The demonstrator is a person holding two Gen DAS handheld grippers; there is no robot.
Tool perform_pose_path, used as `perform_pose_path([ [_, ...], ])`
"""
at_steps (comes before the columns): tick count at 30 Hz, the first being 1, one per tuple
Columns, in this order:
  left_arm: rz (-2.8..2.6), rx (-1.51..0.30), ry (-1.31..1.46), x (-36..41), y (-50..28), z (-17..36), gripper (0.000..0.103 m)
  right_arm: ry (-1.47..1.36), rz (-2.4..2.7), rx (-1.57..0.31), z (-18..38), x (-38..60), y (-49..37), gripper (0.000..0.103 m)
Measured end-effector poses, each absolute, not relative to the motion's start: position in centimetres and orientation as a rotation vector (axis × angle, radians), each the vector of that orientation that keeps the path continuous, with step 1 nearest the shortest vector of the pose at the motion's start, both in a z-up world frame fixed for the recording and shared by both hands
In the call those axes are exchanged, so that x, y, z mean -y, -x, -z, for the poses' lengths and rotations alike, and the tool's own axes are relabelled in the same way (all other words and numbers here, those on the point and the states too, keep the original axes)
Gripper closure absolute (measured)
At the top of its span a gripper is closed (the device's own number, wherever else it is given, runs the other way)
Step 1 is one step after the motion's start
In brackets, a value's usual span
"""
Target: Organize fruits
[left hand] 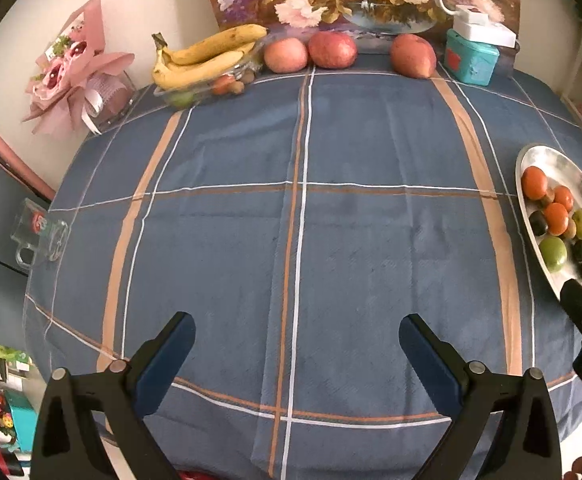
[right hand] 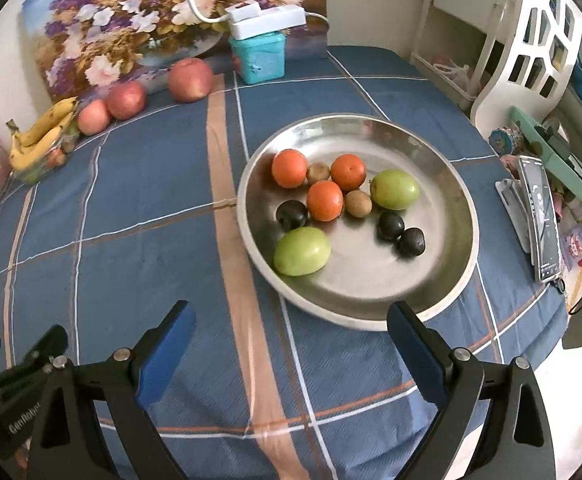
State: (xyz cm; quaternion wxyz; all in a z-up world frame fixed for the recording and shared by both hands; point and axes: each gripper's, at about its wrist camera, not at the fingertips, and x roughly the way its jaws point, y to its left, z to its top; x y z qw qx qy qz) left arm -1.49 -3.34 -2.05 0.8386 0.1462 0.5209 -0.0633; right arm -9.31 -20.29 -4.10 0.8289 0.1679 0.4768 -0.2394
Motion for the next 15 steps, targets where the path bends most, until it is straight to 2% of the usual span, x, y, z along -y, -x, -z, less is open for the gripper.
perform_pose_path([
  [15,0.156,-1.118,-0.267,3.18,1.23,1.91,0.0,-0.338,0.499,-1.037,4.41,19.92,8.78,0.007],
])
